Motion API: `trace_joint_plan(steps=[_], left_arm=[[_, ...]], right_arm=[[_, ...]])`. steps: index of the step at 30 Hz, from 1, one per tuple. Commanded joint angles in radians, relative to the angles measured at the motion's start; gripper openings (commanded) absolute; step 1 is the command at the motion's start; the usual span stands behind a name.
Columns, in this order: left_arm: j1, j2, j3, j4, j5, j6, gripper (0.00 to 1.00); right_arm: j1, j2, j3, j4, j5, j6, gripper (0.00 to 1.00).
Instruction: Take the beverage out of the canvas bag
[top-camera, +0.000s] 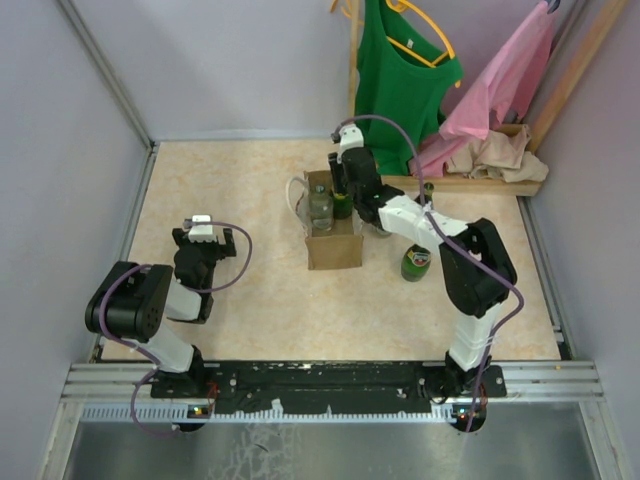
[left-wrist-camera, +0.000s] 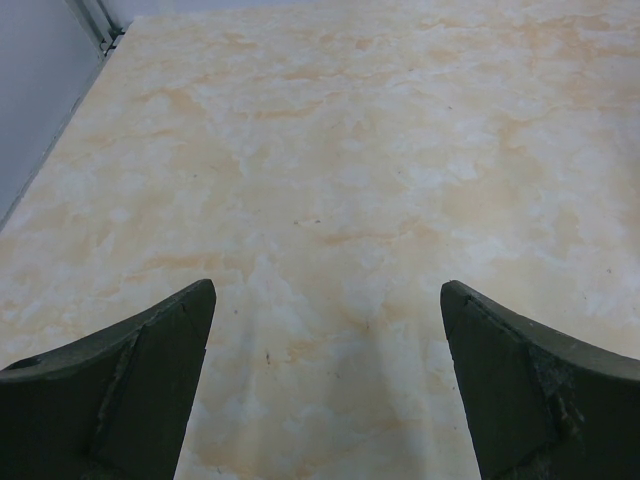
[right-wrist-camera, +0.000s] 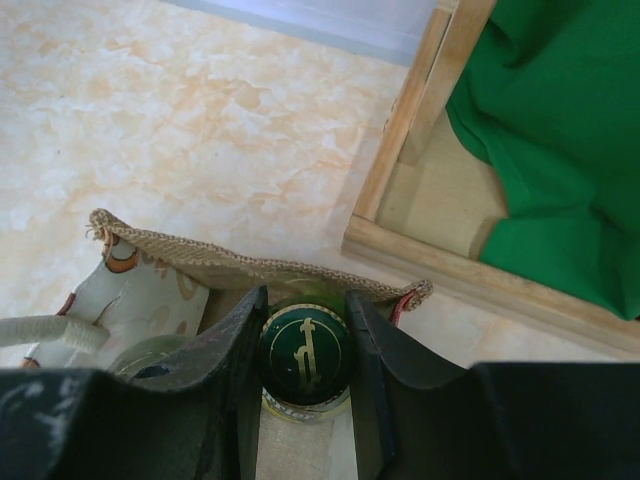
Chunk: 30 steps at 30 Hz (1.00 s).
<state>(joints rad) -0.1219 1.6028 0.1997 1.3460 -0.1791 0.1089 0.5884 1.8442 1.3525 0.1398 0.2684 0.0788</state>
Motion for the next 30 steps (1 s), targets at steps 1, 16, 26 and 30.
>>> trace_joint_plan(steps=[1, 16, 26, 30], left_arm=[[0.005, 0.0, 0.012, 0.013, 0.01, -0.008, 1.0], [0.004, 0.0, 0.012, 0.013, 0.009, -0.008, 1.0], [0.005, 0.0, 0.012, 0.013, 0.01, -0.009, 1.0], [0.005, 0.0, 0.013, 0.013, 0.01, -0.008, 1.0]], right_arm=[[0.022, -0.182, 0.034, 0.213, -0.024, -0.048, 0.0], [0.17, -0.46, 0.067, 0.204, 0.007, -0.169, 0.0], [0.235, -0.668, 0.1, -0.054, 0.196, -0.195, 0.0], [0.238, -0.77, 0.049, -0.125, 0.281, -0.172, 0.0]])
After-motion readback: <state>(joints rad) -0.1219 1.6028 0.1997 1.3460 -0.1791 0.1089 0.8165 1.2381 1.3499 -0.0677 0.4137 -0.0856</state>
